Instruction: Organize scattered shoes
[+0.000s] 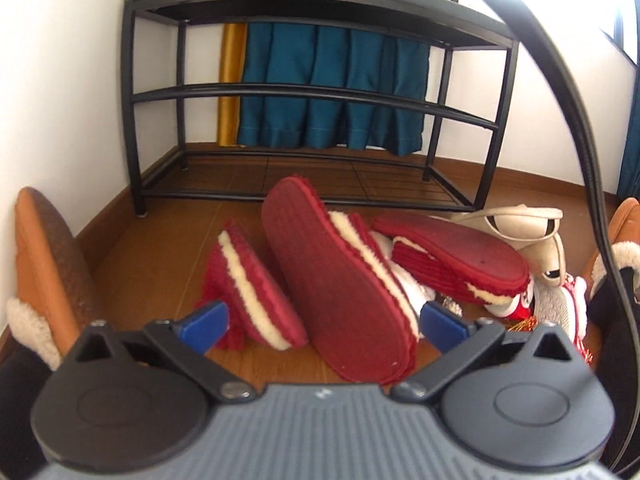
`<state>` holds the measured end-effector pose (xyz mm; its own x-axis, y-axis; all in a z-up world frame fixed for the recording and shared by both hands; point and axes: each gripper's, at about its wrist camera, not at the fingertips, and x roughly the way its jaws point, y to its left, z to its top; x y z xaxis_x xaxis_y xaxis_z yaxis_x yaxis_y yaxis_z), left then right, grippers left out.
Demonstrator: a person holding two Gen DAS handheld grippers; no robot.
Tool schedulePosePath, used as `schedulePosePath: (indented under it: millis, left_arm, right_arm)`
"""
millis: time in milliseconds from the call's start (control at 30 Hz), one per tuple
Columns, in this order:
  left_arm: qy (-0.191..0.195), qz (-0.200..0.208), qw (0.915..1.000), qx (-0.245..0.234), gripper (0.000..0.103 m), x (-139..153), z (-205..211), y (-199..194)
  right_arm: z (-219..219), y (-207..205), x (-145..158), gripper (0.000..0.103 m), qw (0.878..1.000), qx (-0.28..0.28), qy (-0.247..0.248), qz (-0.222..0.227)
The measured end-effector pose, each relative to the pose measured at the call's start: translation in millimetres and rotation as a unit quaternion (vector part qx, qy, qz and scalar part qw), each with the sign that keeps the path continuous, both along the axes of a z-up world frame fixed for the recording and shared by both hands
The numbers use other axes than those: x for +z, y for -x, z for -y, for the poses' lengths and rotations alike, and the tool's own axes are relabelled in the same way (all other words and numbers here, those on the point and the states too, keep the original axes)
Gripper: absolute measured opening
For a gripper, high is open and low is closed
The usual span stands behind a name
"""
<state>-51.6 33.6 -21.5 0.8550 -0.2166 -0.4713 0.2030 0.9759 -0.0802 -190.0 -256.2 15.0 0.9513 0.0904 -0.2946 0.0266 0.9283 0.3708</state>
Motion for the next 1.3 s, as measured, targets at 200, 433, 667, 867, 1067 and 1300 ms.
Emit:
schedulePosePath:
  millis: [200, 433, 667, 867, 1067, 1300]
  left_arm:
    - [0.003, 0.001, 1.0, 0.009, 0.102, -11.5, -4.8, -9.1]
    - [0.009, 0.0, 0.9995, 0.03, 0.102, -27.1, -29.1, -31.6]
    - [0.033, -0.016, 0.9983, 0.045, 0.102, -43.2, -31.4, -70.8]
    - [0.056, -0.039, 0.9961, 0.056, 0.102, -62.4, -24.2, -96.0]
    - [0.065, -0.043, 0.9953, 0.057, 0.102, -77.9, -20.5, -109.1]
    - [0.079, -0.056, 0.9929, 0.069, 0.093, -95.1, -25.7, -115.3]
  right_arm:
    - [3.2, -2.5, -9.9, 0.103, 1.0, 0.013, -0.003, 0.002]
    - [-0.7, -17.1, -23.9, 0.103, 0.999, 0.03, -0.022, -0.008]
    - [-2.5, -25.1, -26.5, 0.103, 0.999, 0.031, -0.013, -0.019]
    - [-4.1, -32.0, -28.8, 0.103, 0.999, 0.031, -0.005, -0.029]
    - [-5.7, -38.8, -31.1, 0.103, 0.999, 0.032, 0.003, -0.038]
    - [-7.7, -48.0, -35.0, 0.103, 0.998, 0.033, 0.01, -0.049]
